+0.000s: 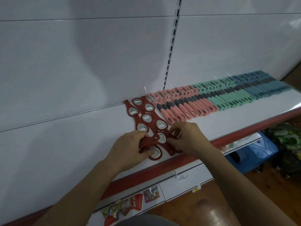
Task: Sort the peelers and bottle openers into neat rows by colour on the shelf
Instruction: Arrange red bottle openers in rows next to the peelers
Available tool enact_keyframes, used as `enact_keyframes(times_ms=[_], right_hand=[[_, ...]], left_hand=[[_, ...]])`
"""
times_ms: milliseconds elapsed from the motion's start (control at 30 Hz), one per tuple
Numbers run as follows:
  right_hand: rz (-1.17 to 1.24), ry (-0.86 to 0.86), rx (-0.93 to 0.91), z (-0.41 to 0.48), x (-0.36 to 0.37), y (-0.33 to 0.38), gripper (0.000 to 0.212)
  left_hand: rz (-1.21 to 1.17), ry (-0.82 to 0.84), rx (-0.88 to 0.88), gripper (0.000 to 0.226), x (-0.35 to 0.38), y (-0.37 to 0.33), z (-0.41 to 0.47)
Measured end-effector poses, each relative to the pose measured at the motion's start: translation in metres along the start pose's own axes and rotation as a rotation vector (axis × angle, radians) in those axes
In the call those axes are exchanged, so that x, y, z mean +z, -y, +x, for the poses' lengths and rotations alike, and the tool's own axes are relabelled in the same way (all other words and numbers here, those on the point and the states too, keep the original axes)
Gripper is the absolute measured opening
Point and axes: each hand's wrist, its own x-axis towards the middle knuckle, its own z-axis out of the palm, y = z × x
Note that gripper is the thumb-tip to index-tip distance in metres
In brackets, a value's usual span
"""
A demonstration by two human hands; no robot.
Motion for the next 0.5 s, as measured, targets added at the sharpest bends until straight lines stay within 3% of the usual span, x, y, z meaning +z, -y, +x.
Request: enact_keyframes(times_ms=[500], right_hand=[[0.049, 0.007, 0.063, 0.0037, 0.0070, -0.0053, 0.016]], left_hand=[[-0.008, -0.012, 0.002, 0.047, 0.0025, 0.0010, -0.0017]])
